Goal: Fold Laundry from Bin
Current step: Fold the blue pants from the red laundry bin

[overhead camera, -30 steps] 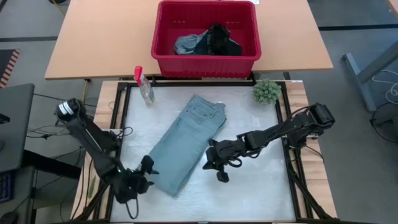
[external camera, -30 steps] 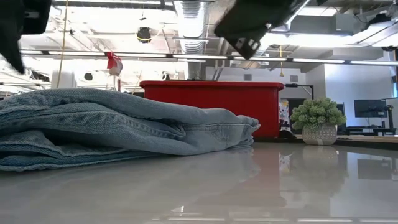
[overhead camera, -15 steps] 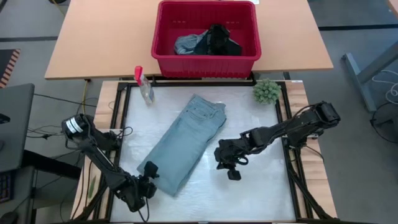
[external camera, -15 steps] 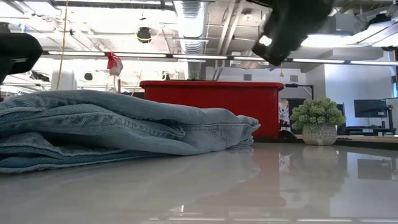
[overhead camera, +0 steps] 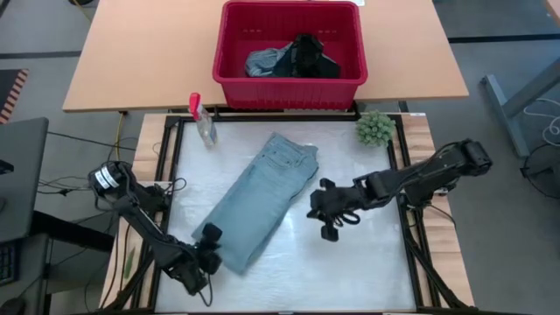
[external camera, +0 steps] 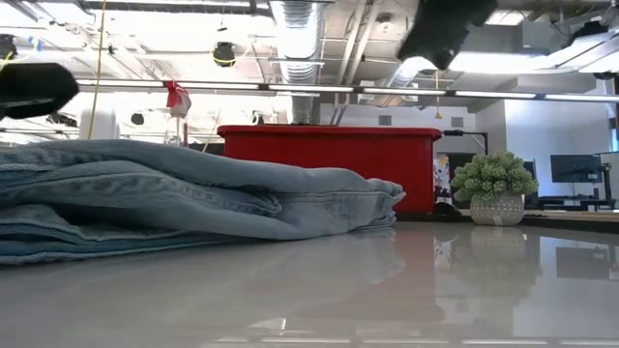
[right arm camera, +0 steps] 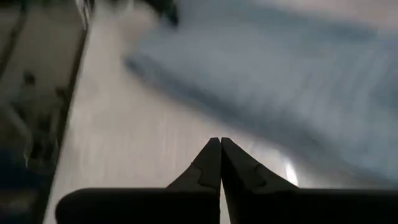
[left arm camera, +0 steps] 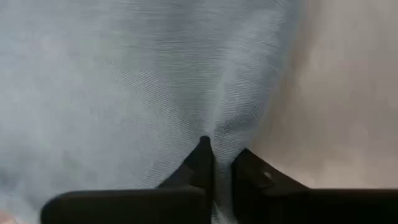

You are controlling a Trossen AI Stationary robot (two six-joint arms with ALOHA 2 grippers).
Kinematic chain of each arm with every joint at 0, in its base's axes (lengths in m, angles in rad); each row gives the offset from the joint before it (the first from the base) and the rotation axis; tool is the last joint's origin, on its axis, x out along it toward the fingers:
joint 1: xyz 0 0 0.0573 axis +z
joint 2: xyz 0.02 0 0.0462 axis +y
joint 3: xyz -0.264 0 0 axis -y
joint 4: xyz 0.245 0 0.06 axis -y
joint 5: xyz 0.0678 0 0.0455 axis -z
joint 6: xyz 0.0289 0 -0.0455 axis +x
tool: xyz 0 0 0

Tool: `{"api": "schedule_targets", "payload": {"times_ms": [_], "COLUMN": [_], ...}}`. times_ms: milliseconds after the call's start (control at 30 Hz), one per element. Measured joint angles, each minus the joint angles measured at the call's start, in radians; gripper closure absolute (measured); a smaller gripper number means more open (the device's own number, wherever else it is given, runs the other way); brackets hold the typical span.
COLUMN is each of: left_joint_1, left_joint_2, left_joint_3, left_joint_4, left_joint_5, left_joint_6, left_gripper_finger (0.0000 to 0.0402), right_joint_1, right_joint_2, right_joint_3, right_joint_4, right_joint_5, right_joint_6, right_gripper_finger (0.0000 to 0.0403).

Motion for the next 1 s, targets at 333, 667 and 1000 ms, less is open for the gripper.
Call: {"api": "schedule_targets", "payload": {"times_ms": [333,667,1000], "left_joint_1": [0.069,0.086,0.086], "left_joint_2": [0.0,-0.035,-0.069], "left_joint_3": [0.346,0.499,0.5], "left_joint_4": [-0.247,-0.405,-0.403], "left_joint_5": [0.033,0.125,0.14], "left_joint_6": [0.14,-0.005,-0.134], "left_gripper_finger": [0.0397,0.0399,0.0399], "right_joint_1": [-0.133,-0.069,-0.045], "right_joint_2": [0.172,0.516,0.724], "right_joint_3": [0.001,0.0,0.0], "right_joint_4": [0.568,0.911,1.009], "right_joint_5": [0.302,0.201,0.263], "right_joint_6": [-0.019,0.038,0.122], "right_gripper_finger": [0.0387,0.0386,0.0385]}}
